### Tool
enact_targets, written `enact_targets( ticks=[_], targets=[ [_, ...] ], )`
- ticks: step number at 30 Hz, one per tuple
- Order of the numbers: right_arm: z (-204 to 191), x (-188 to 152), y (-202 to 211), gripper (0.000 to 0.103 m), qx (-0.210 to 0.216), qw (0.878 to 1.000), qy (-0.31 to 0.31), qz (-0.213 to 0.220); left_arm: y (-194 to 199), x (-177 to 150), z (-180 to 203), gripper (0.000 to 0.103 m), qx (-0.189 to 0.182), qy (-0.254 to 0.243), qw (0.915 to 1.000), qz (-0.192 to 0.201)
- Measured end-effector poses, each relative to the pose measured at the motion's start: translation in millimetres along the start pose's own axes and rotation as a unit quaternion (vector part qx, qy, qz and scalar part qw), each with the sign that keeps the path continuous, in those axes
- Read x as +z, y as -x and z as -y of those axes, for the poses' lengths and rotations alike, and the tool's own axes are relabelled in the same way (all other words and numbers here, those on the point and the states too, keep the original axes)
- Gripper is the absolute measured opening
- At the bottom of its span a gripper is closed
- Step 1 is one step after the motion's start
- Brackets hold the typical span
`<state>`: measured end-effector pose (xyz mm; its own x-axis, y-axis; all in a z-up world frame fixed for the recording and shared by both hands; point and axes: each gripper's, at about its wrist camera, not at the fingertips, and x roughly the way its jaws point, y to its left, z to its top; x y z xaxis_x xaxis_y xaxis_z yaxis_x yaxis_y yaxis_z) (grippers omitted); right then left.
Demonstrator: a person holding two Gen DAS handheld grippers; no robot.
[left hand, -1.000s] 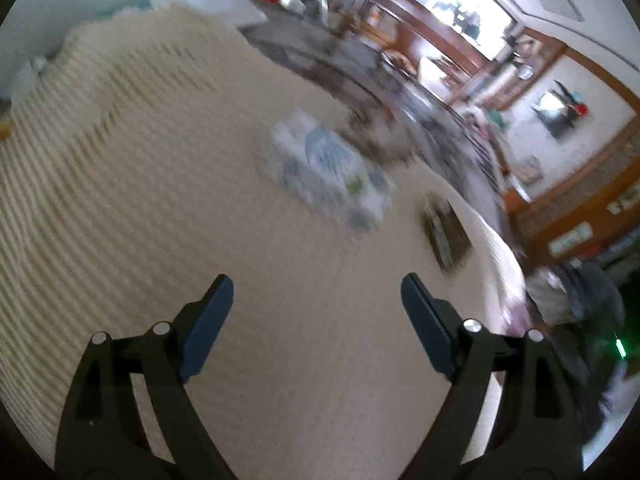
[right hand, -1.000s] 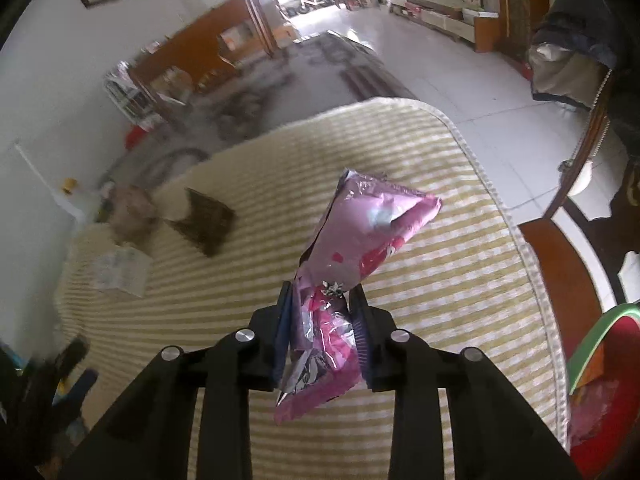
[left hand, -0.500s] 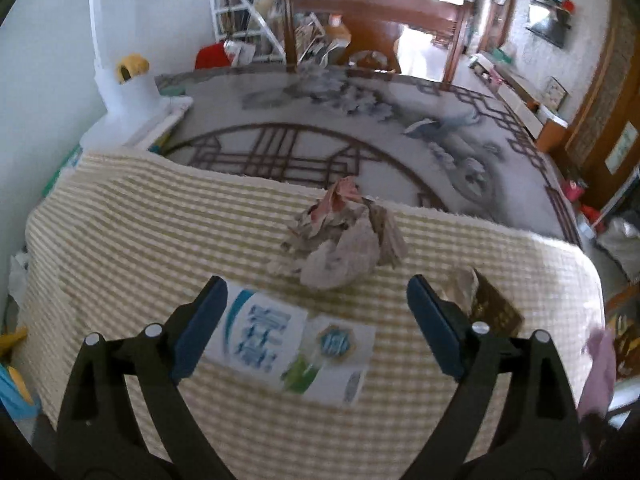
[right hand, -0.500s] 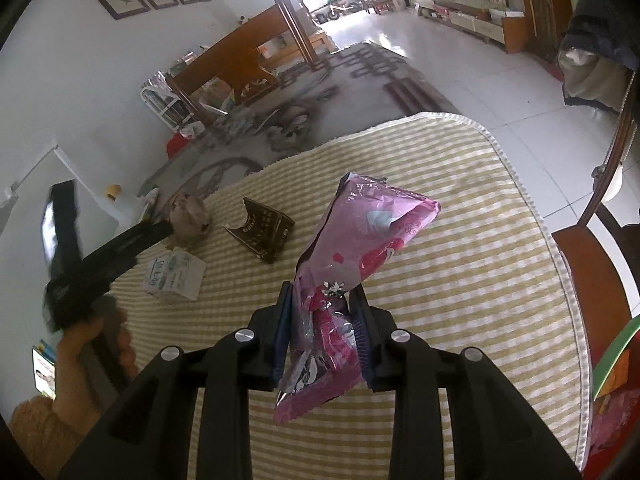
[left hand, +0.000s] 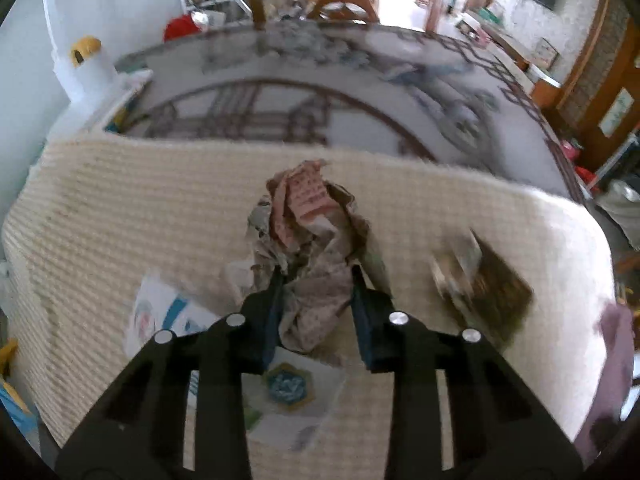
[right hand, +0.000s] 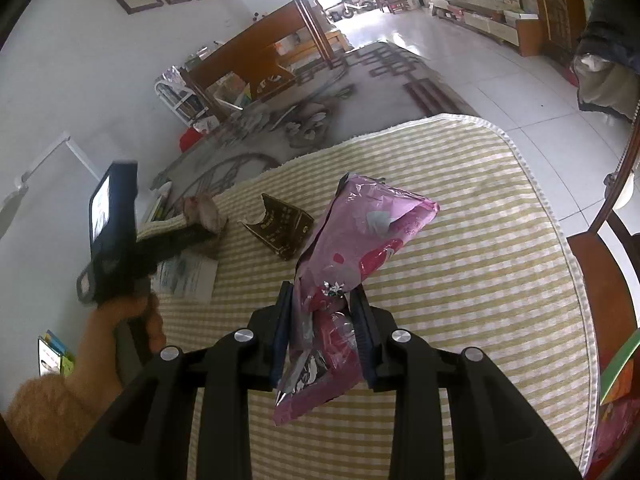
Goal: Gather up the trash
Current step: 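Grasp the crumpled paper ball with the left tool while the right holds the pink wrapper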
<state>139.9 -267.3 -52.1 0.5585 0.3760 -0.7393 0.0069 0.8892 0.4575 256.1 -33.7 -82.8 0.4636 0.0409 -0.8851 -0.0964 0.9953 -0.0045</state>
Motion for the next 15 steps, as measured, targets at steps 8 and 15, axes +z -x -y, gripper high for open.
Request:
enact_targets(
  ticks=[8,15],
  targets=[
    [7.2,-1.9,3.6,0.029,-0.009,1.000,-0.009,0.001,53.7,-117.3,2.0,0.030,-0.047,-0.072,0.9962,-0.019],
    [12.7,-14.1,11.4,0.029,-0.022,1.000,-0.009,-0.005,96.8,-208.0,-2.8,0.030,-0.083,-0.054,0.9950,-0.007]
  ],
)
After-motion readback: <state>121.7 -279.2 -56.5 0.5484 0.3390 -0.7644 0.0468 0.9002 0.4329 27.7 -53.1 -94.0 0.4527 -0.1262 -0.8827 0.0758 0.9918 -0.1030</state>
